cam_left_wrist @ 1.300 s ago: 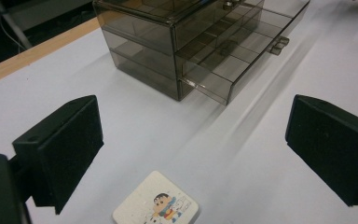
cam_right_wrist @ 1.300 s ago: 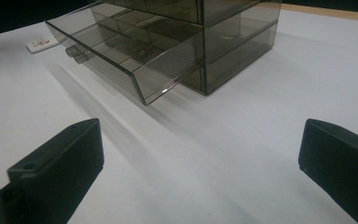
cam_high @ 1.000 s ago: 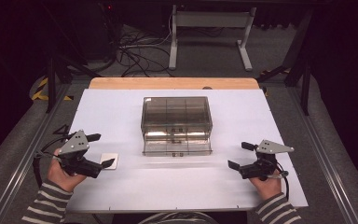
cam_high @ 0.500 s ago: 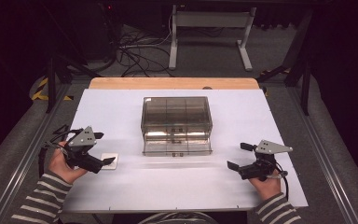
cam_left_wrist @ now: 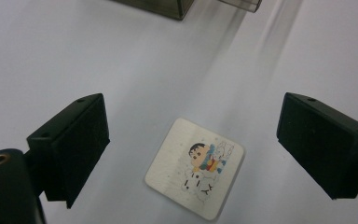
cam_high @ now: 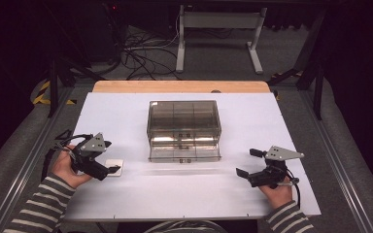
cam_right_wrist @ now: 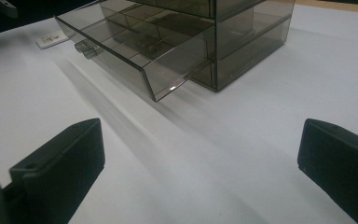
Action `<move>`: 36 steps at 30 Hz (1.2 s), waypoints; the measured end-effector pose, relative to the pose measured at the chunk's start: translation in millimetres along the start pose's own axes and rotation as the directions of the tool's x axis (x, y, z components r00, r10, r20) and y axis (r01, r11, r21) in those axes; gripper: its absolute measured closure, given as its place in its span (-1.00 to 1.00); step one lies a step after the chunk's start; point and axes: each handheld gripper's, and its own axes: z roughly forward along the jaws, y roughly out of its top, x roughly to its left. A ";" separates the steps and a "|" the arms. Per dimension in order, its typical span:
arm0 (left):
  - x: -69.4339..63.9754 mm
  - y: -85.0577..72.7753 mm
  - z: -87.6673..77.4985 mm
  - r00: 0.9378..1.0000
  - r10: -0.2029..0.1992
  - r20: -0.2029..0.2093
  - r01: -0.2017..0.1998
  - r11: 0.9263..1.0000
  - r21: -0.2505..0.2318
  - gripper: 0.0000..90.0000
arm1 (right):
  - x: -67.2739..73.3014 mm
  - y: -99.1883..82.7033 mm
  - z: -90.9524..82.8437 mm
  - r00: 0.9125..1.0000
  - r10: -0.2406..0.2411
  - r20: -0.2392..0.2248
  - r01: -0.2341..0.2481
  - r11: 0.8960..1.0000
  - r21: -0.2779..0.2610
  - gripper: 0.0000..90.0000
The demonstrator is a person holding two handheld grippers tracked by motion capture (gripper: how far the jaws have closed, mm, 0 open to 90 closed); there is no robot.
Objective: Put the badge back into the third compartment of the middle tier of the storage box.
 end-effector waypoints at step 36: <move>12.5 -5.1 30.2 0.989 0.083 0.126 -0.111 0.967 0.228 -0.61 | 2.6 0.2 2.2 1.000 -0.017 -0.011 0.017 1.000 0.014 -0.97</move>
